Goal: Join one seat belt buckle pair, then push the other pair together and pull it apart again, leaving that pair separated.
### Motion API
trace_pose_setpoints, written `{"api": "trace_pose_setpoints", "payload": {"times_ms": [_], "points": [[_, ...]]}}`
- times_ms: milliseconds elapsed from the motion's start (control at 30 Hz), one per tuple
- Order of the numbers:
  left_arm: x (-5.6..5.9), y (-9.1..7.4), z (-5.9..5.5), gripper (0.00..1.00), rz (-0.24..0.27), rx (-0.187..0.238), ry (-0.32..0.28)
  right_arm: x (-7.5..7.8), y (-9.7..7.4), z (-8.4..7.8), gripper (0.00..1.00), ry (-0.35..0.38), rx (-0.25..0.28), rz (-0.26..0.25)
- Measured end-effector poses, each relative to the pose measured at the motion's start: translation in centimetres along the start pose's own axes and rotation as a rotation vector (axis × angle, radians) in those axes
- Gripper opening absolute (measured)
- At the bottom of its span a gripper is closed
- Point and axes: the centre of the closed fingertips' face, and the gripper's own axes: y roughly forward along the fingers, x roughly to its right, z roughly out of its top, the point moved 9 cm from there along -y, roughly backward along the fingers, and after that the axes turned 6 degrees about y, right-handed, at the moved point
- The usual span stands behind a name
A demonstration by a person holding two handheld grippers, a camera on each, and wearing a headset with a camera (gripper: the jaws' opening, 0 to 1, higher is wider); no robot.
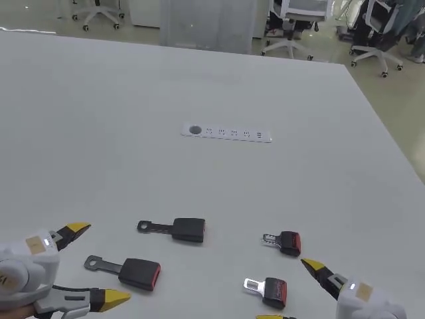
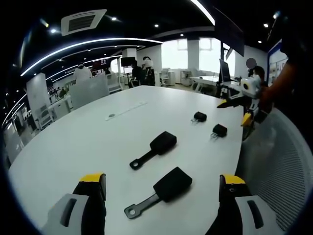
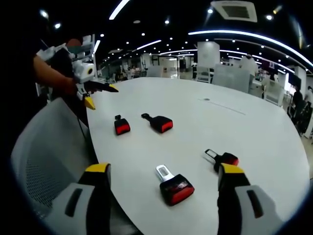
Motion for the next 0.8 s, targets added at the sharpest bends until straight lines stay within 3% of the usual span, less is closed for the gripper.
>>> {"api": "trace_pose_setpoints", "payload": {"times_ms": [800], "points": [[-0.50,1.00,-0.87,0.97,-0.032,-0.030,0.008,0.77,0.87,-0.09,0.90,-0.002,-0.033,0.011]]}}
